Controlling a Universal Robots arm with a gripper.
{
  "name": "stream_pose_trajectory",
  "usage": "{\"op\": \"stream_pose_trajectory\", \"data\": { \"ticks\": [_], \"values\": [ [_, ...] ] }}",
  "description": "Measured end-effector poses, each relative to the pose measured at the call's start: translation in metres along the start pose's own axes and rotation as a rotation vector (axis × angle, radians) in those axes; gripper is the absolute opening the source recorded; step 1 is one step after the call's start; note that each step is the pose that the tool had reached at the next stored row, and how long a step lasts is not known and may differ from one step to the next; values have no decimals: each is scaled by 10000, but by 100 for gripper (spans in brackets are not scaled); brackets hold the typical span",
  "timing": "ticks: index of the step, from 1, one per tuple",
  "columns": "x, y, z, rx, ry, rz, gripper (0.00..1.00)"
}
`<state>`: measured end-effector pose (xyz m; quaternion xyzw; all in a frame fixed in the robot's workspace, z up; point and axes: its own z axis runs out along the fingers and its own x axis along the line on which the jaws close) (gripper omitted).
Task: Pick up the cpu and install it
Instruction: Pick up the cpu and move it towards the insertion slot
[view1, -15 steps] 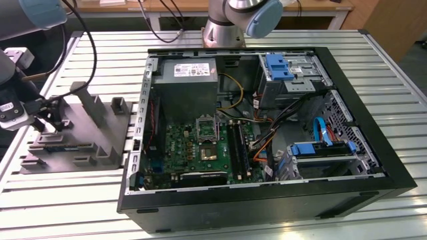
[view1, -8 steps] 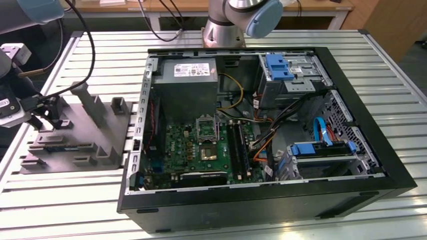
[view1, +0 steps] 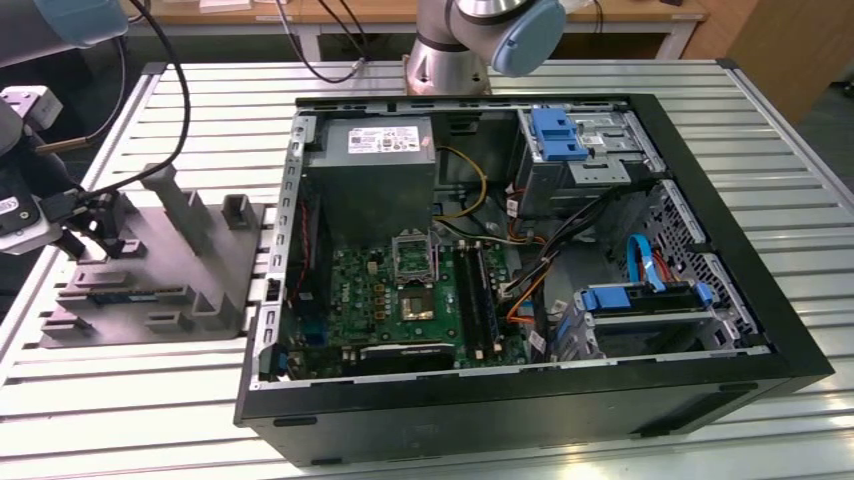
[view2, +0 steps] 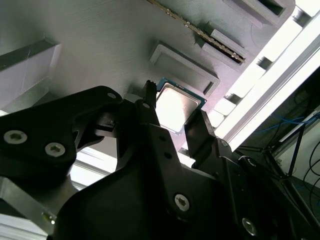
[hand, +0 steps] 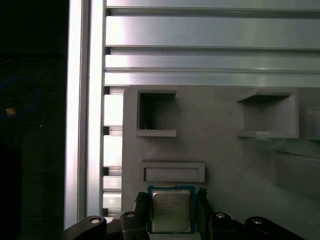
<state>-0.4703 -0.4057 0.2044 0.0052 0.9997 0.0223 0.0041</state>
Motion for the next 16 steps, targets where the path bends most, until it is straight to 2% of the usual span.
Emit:
{"op": "stream_pose_trajectory", "data": {
  "ticks": [16],
  "values": [
    [0,2,-46,12,0,0,47]
  ]
}}
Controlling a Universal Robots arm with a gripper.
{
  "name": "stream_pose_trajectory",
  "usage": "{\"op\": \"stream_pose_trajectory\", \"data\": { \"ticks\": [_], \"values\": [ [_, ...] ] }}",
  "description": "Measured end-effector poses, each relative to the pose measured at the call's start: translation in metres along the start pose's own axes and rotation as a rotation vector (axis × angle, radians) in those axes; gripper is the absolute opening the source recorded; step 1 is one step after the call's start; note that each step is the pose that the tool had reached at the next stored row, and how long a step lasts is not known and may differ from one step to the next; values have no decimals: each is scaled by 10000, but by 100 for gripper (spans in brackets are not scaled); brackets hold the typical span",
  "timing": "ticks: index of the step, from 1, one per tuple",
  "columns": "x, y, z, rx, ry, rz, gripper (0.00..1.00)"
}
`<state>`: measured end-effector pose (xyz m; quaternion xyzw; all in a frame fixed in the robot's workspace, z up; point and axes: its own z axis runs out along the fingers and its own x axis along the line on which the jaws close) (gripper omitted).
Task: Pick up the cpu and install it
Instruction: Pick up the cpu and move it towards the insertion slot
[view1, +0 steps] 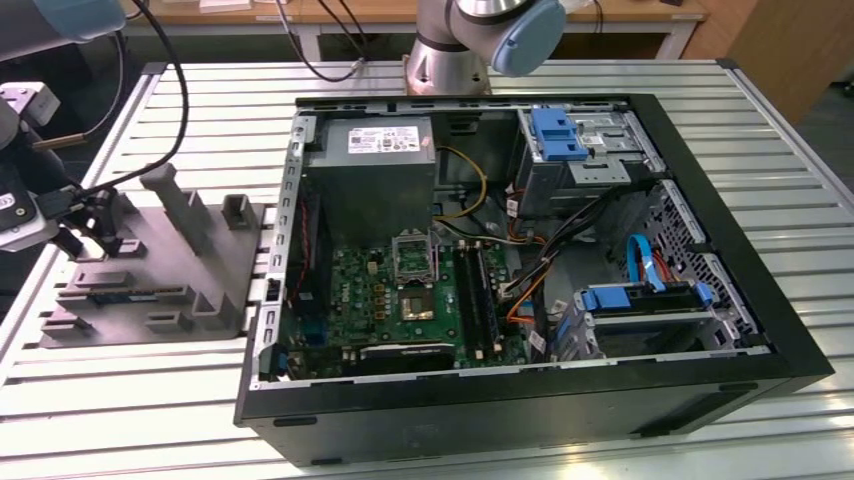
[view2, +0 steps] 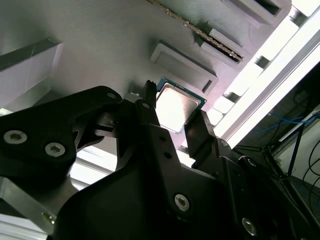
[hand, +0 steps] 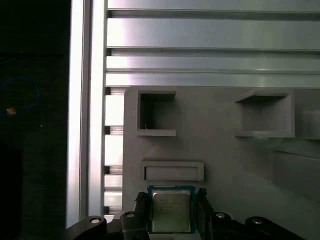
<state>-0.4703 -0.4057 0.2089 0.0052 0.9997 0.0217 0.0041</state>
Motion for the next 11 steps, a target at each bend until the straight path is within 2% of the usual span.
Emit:
{"op": "stream_pose_trajectory", "data": {
  "ticks": [11],
  "values": [
    [0,1,-30,-1,-1,0,47]
  ]
}}
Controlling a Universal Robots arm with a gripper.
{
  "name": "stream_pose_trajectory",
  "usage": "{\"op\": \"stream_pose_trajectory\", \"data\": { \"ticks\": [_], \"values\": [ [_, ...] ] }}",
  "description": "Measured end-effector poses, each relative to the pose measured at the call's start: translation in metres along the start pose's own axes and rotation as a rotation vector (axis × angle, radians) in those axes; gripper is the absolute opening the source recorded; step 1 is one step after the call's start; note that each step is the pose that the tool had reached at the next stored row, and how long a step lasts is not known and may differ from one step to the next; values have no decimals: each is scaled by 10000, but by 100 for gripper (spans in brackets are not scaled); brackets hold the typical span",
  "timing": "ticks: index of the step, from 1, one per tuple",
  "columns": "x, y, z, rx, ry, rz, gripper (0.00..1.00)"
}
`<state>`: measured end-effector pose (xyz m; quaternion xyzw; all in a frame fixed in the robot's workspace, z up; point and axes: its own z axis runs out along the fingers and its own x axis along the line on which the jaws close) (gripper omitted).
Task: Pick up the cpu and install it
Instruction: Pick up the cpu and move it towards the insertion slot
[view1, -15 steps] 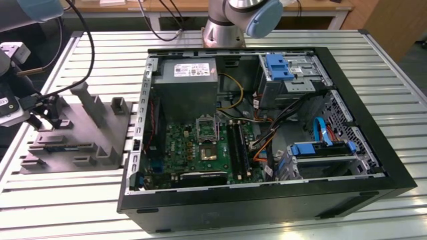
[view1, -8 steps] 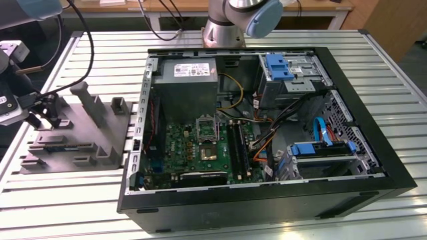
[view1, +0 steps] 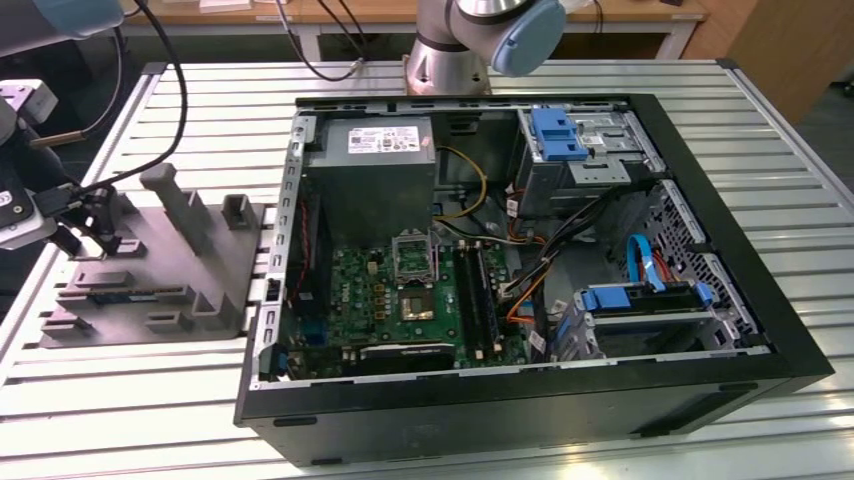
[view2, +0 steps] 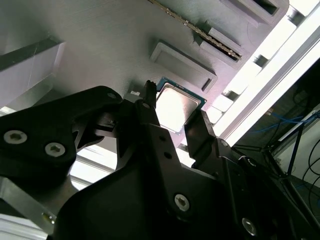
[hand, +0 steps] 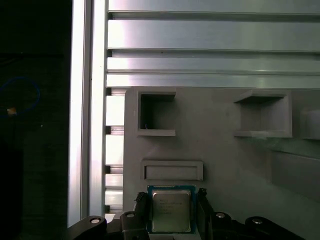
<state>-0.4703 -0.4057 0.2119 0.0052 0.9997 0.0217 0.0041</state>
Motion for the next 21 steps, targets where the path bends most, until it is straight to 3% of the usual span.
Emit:
{"op": "stream_pose_trajectory", "data": {
  "ticks": [21],
  "values": [
    [-1,2,-63,1,1,0,47]
  ]
}}
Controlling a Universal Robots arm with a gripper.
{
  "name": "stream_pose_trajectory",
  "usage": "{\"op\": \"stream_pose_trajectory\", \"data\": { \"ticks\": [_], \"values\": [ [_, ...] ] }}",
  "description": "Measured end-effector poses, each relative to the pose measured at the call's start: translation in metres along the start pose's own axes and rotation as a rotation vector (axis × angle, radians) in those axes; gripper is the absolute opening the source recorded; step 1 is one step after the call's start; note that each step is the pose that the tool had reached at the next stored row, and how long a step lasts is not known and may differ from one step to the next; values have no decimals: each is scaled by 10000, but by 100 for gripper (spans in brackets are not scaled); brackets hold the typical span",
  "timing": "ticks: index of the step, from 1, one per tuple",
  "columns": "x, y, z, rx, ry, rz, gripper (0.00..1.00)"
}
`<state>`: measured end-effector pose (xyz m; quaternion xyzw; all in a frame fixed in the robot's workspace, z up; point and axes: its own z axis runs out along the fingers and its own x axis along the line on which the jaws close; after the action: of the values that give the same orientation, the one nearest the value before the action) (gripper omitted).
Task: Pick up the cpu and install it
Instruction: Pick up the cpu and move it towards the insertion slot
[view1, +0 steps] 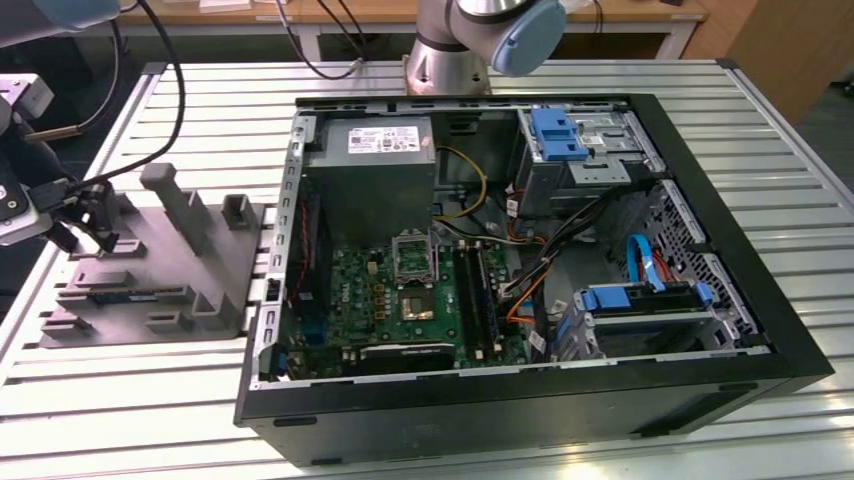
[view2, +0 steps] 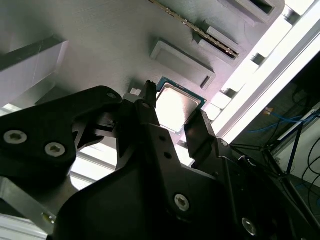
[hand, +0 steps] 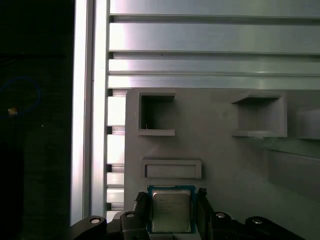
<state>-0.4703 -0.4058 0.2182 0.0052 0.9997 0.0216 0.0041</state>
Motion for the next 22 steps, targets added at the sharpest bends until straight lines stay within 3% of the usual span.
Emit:
{"op": "stream_pose_trajectory", "data": {
  "ticks": [22],
  "values": [
    [0,3,-73,0,1,0,47]
  ]
}}
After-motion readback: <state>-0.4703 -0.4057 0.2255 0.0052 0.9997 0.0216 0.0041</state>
